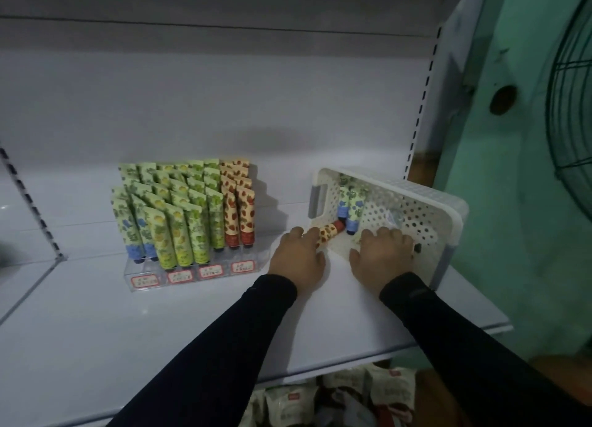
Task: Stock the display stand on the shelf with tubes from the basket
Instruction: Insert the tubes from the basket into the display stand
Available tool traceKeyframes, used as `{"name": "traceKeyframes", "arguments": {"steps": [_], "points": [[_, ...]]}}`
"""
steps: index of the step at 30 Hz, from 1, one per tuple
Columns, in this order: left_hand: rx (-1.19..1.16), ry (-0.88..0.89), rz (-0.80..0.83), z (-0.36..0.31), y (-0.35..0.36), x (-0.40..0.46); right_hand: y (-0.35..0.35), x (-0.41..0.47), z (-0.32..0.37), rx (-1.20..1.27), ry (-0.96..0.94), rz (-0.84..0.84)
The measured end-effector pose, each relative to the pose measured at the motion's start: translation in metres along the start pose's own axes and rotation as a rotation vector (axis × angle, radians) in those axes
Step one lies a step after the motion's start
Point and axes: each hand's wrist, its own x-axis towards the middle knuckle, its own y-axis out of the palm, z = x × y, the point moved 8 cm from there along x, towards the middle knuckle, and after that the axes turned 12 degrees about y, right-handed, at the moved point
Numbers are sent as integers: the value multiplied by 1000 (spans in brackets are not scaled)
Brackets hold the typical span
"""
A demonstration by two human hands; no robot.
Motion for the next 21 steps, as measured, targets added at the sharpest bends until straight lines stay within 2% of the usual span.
{"name": "traceKeyframes", "arguments": {"steps": [3, 8, 11, 15, 18, 21], "points": [[-48, -60, -34, 6, 9, 12, -1, -1, 1, 19, -17, -49], [-135, -93, -184, 4, 0, 8, -1, -1, 2, 120, -42, -89], [-255, -110, -225, 1, -6, 1, 2, -3, 4, 69, -48, -19], [-340, -162, -212, 4, -12, -14, 1, -9, 8, 209, -101, 52], [-327, -192, -168, 8, -20, -29, 5, -14, 16, 354, -156, 169], [-291, -211, -119, 12, -27, -49, 1, -24, 26, 396, -206, 243]]}}
